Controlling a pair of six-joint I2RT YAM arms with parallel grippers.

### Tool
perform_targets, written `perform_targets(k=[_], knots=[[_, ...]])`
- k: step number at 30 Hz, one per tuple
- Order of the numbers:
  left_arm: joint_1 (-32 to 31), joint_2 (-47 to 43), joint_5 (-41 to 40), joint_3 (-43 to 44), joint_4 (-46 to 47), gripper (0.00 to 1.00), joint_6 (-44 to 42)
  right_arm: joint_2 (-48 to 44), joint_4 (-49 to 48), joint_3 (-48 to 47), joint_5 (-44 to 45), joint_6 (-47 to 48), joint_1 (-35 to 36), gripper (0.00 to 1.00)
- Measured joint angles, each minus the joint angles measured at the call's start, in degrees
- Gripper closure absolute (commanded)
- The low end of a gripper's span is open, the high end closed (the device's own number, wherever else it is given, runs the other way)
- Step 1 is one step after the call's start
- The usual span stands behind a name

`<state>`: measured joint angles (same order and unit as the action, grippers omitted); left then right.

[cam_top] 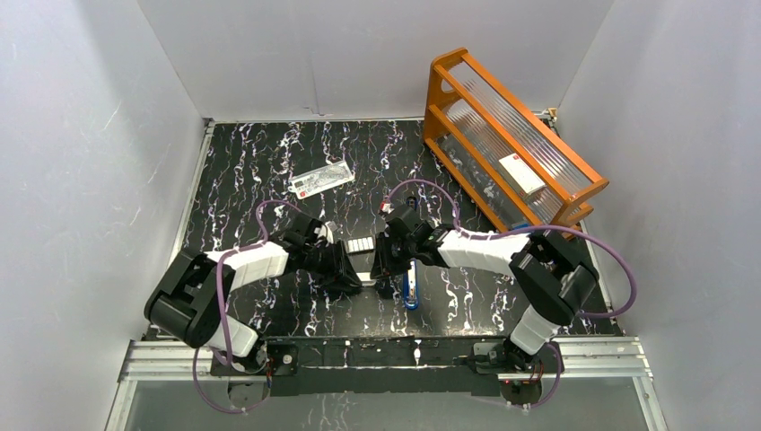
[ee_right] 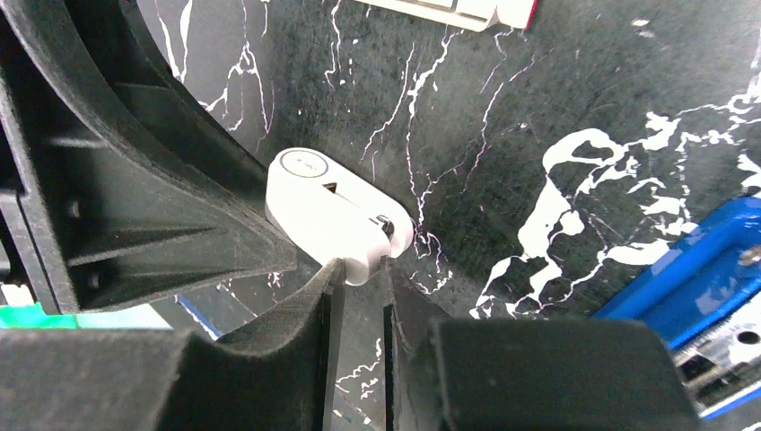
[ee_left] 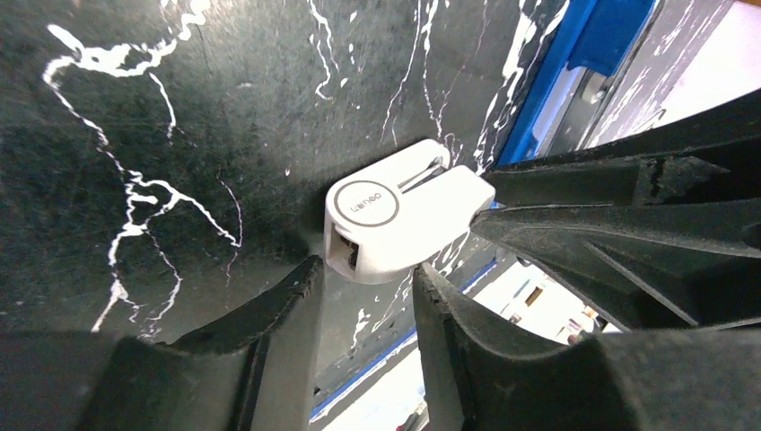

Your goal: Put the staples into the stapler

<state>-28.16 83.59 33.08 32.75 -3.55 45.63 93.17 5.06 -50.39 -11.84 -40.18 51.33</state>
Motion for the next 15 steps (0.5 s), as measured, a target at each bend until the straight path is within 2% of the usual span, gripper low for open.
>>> perform_targets(k=[5,10,12,15], knots=[[-0.94,0.44,-1.62,0.04,-1.03,0.64,0.02,1.03,0.44,-0.46,-0.70,-0.13,-0.31,0.78],[-1.22,0.61,-2.67,1.05,-2.80,0.62,-0.22,1.29,0.96,-0.83,-0.85,-0.26,-0.42,0.79],[-1.29,0.61,-3.10,1.42,-3.56,0.60,-0.55,1.70,1.62,-1.46,-1.07,-0.26,-0.55,0.75],[-1.31,0.00,-4.39,2.54,-5.31,0.55,-1.73,1.64,2.12,-1.92,-1.09,0.09,-0.57,0.65]])
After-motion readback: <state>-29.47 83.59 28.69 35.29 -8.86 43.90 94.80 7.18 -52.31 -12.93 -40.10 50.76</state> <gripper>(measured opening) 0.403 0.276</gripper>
